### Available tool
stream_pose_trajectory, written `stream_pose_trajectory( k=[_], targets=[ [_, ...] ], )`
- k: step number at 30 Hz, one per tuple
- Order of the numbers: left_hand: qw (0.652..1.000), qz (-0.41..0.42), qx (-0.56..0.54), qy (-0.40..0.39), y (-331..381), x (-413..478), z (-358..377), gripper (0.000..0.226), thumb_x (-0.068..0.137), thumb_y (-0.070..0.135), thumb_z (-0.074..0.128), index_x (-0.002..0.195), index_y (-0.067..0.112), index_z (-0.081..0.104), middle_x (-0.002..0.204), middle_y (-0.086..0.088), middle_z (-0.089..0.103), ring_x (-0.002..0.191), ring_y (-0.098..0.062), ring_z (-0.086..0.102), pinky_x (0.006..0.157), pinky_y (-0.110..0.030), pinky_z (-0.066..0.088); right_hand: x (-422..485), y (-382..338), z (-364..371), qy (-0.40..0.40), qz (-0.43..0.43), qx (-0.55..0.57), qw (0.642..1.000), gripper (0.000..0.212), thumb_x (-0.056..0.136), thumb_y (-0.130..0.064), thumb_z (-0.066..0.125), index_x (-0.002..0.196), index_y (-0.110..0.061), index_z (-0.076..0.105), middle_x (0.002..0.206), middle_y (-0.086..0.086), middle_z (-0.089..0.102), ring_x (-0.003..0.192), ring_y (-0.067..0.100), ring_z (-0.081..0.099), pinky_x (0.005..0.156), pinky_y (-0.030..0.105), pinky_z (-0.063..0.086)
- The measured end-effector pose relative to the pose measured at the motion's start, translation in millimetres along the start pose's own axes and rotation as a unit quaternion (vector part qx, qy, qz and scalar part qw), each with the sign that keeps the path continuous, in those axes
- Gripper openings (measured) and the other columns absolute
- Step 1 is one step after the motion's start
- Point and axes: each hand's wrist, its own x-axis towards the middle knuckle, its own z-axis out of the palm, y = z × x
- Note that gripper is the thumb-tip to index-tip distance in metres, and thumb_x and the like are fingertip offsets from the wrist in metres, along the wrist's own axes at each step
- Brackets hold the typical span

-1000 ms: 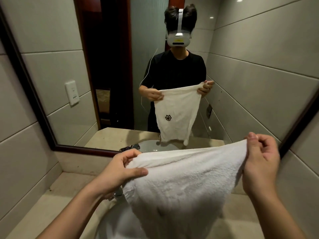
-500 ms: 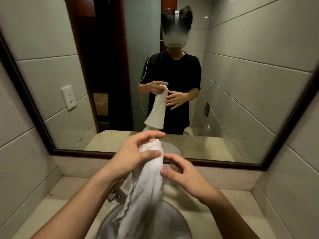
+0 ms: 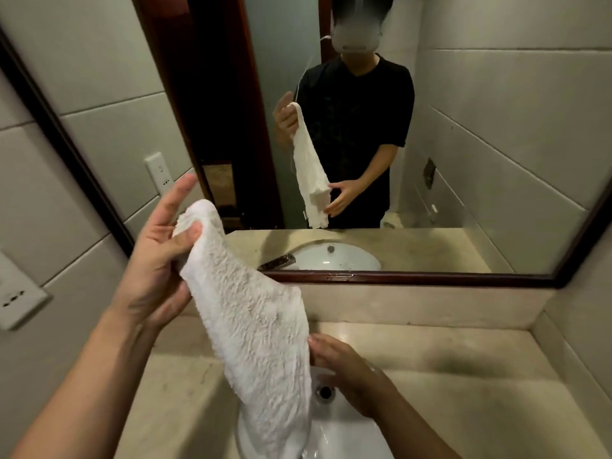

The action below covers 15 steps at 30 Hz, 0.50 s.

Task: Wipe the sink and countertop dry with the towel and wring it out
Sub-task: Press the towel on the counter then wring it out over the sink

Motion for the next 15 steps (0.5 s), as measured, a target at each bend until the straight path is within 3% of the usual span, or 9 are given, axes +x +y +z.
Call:
stream_pose_trajectory(
  k=[2, 4, 6, 7, 9, 10, 12, 15],
  targets=[
    [1.000, 0.003, 0.002, 0.000, 0, -3, -9, 0.056, 0.093, -0.002, 0.046, 0.113, 0.041, 0.076, 0.079, 0.008, 0.072, 0.063, -0.003, 0.068, 0.064, -0.022, 0.061, -1, -3, 4, -0.011, -0.039, 0.082, 0.996, 0.029, 0.099, -0.040, 0.064, 0.090, -0.013, 0.067, 0.095, 0.012, 0.064, 0.094, 0.026, 0.065, 0.093, 0.036, 0.056],
    [1.000, 0.003, 0.005, -0.018, -1, -7, -16, 0.048, 0.084, 0.008, 0.067, 0.119, 0.041, 0.073, 0.082, 0.009, 0.073, 0.067, -0.003, 0.069, 0.068, -0.024, 0.061, -3, -10, 8, -0.015, -0.068, 0.127, 0.989, 0.026, 0.101, -0.030, 0.062, 0.084, -0.011, 0.065, 0.091, 0.018, 0.058, 0.087, 0.025, 0.059, 0.081, 0.032, 0.054],
    [0.999, -0.005, 0.004, -0.034, -4, -12, -27, 0.061, 0.068, 0.022, 0.086, 0.125, 0.039, 0.070, 0.084, 0.009, 0.073, 0.069, -0.004, 0.070, 0.072, -0.027, 0.062, -1, -16, 12, -0.017, -0.075, 0.178, 0.981, 0.019, 0.102, -0.021, 0.059, 0.101, -0.004, 0.067, 0.102, 0.020, 0.067, 0.093, 0.027, 0.065, 0.083, 0.035, 0.057],
    [1.000, -0.009, 0.010, -0.027, -5, -14, -32, 0.059, 0.071, 0.019, 0.085, 0.125, 0.038, 0.070, 0.084, 0.008, 0.073, 0.069, -0.005, 0.071, 0.072, -0.028, 0.062, 0, -19, 13, -0.020, -0.072, 0.214, 0.974, 0.021, 0.104, -0.018, 0.057, 0.111, -0.001, 0.065, 0.109, 0.021, 0.070, 0.099, 0.028, 0.068, 0.084, 0.038, 0.058],
    [0.999, -0.030, 0.042, 0.012, -9, -17, -41, 0.049, 0.091, -0.001, 0.061, 0.118, 0.037, 0.073, 0.083, 0.008, 0.072, 0.068, -0.006, 0.070, 0.071, -0.027, 0.061, 0, -28, 13, -0.021, -0.072, 0.273, 0.959, 0.029, 0.106, -0.016, 0.052, 0.127, 0.002, 0.058, 0.123, 0.022, 0.070, 0.108, 0.030, 0.069, 0.089, 0.042, 0.058],
    [0.995, -0.053, 0.084, 0.031, -10, -19, -48, 0.057, 0.093, -0.010, 0.051, 0.115, 0.037, 0.075, 0.084, 0.008, 0.070, 0.069, -0.005, 0.069, 0.070, -0.024, 0.060, -1, -34, 10, -0.017, -0.086, 0.277, 0.957, 0.029, 0.106, -0.016, 0.050, 0.129, 0.001, 0.056, 0.125, 0.022, 0.070, 0.111, 0.031, 0.068, 0.093, 0.043, 0.056],
    [0.980, -0.092, 0.175, 0.015, -11, -22, -62, 0.055, 0.087, -0.009, 0.061, 0.118, 0.035, 0.074, 0.095, 0.001, 0.067, 0.076, -0.008, 0.067, 0.072, -0.020, 0.058, -7, -51, 4, -0.003, -0.138, 0.241, 0.961, 0.021, 0.106, -0.018, 0.051, 0.117, -0.004, 0.062, 0.117, 0.020, 0.070, 0.107, 0.030, 0.065, 0.098, 0.042, 0.050],
    [0.923, -0.225, 0.294, -0.101, -9, -33, -89, 0.069, 0.062, 0.026, 0.087, 0.128, 0.034, 0.068, 0.113, -0.016, 0.066, 0.095, -0.016, 0.066, 0.084, -0.027, 0.056, -20, -80, -1, -0.017, -0.207, 0.148, 0.967, 0.019, 0.106, -0.023, 0.053, 0.093, -0.017, 0.066, 0.091, 0.007, 0.062, 0.088, 0.020, 0.055, 0.086, 0.038, 0.044]
  ],
)
